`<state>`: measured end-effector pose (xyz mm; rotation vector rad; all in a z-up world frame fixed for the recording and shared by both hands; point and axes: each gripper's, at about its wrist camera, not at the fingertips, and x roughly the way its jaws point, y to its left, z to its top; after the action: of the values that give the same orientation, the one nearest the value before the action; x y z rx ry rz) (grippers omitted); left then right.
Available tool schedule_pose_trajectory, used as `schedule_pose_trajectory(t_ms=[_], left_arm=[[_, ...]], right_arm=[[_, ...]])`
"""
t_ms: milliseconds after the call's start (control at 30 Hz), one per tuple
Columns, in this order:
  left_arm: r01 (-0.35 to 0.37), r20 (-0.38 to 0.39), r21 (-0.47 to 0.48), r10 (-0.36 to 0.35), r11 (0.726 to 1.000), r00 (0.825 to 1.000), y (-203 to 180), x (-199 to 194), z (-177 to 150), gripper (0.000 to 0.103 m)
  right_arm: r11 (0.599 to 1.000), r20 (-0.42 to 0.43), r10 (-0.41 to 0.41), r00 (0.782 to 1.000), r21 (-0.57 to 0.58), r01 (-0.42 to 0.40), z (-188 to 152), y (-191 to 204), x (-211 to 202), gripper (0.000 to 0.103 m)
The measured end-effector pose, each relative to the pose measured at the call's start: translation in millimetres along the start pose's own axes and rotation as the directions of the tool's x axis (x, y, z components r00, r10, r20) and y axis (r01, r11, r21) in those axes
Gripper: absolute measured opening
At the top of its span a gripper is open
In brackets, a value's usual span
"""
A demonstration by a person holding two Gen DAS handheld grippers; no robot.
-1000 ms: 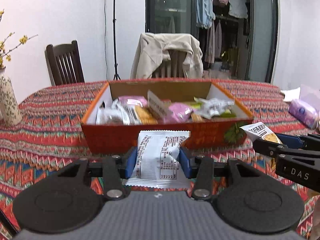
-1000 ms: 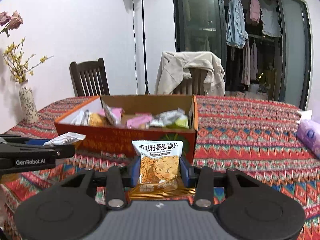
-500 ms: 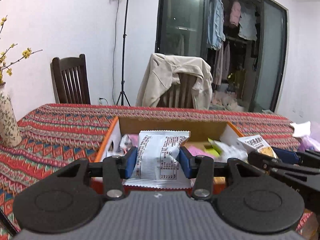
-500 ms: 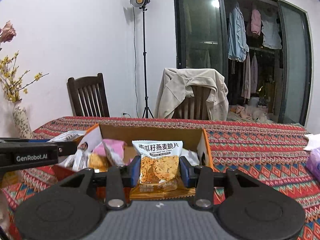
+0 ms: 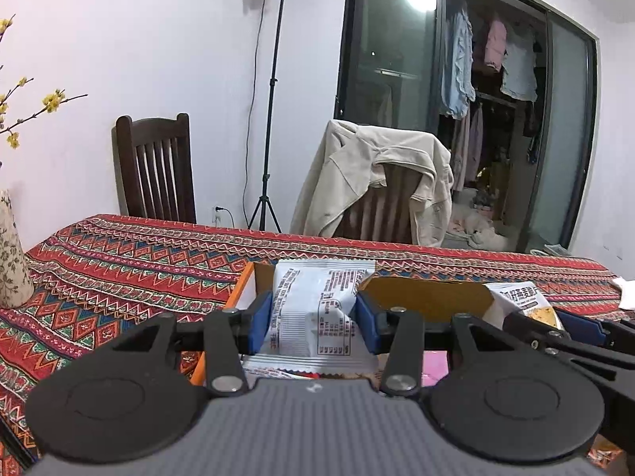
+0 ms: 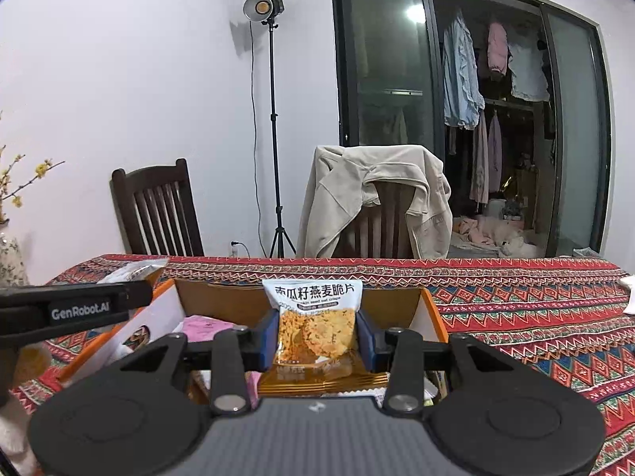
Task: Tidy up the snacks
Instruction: 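Open both grippers to drop the packets into the box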
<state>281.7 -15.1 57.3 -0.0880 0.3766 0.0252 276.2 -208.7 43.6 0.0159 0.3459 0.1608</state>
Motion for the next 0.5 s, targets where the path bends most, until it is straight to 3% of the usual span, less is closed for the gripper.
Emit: schedule_pose_trajectory(t_ms=[233, 267, 300, 333, 367, 433, 500], left_arm=[[-0.002, -0.003, -0.004, 0.002, 1.000, 1.000, 5.9, 5.1, -6.4, 0.049], [-0.004, 0.001, -0.006, 0.004, 1.000, 1.000, 7.3, 4.7, -7.0, 0.052], [-0.004, 0.005, -0.010, 0.005, 1.000, 1.000, 8.5, 3.6, -7.7, 0.069], [-0.006, 0.016, -0.019, 0.007, 1.000, 1.000, 10.2, 1.7, -8.7, 0.090], [-0.011, 0.031, -0.030, 0.012, 0.999, 0.999, 10.7, -1.1, -8.6, 0.098], [-0.020, 0.059, -0.042, 0.023, 0.999, 0.998, 13.2, -5.1, -9.1, 0.103], [-0.010, 0.056, -0.056, 0.013, 0.998, 0.998, 15.2, -5.2, -7.3, 0.103]], right_arm=[[1.000, -0.027, 0.017, 1.000, 0.004, -0.017, -11.8, -5.2, 10.8, 0.042], [1.000, -0.034, 0.017, 0.999, 0.009, -0.017, -13.6, -6.9, 11.1, 0.043], [1.000, -0.038, 0.015, 0.999, 0.016, -0.014, -15.2, -8.6, 11.3, 0.045], [1.000, -0.041, 0.018, 0.999, 0.020, -0.017, -15.6, -9.6, 12.3, 0.057], [1.000, -0.042, 0.021, 0.999, 0.023, -0.020, -15.4, -10.6, 12.9, 0.066], [0.999, -0.029, 0.024, 0.999, 0.027, -0.023, -16.8, -12.0, 11.5, 0.101], [0.999, -0.027, 0.028, 0.999, 0.036, -0.027, -17.3, -13.2, 10.0, 0.103]])
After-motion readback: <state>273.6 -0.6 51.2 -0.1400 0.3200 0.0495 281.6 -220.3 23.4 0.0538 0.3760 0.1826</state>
